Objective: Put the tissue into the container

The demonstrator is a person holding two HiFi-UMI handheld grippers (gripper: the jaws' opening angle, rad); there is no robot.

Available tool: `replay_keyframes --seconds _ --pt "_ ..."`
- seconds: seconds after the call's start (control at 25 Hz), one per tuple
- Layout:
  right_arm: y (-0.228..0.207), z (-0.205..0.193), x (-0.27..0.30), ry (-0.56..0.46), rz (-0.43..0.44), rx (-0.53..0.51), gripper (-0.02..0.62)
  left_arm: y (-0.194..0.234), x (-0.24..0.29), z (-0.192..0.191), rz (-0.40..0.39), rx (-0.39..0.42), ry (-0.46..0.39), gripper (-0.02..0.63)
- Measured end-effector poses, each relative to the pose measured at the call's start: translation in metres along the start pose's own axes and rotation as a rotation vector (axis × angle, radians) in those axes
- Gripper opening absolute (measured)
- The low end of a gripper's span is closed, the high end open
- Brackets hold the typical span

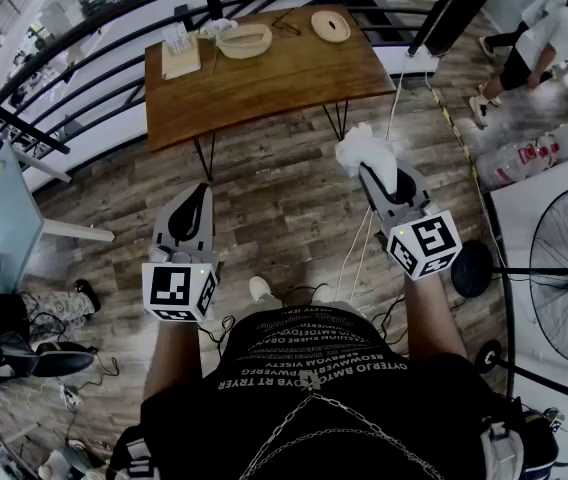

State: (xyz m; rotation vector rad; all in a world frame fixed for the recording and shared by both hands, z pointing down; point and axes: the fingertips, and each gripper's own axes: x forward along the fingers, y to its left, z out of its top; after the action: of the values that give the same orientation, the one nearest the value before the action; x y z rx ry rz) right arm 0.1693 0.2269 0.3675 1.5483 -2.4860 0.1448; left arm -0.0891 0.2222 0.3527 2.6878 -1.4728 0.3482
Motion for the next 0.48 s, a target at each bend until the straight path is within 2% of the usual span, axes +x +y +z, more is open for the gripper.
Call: replay_keyframes --seconds 0.24,0.48 --pt "-0.01 -0.019 -0.038 -0.009 0.046 -0.013 0.112 -0.066 -0.003 0.012 0.002 0.036 -0.027 0.025" --pt "-0.018 -0.023 -0.062 -0.061 0.098 0.034 0.115 -0.09 -0.023 0.004 0.085 0.05 0.003 0.025"
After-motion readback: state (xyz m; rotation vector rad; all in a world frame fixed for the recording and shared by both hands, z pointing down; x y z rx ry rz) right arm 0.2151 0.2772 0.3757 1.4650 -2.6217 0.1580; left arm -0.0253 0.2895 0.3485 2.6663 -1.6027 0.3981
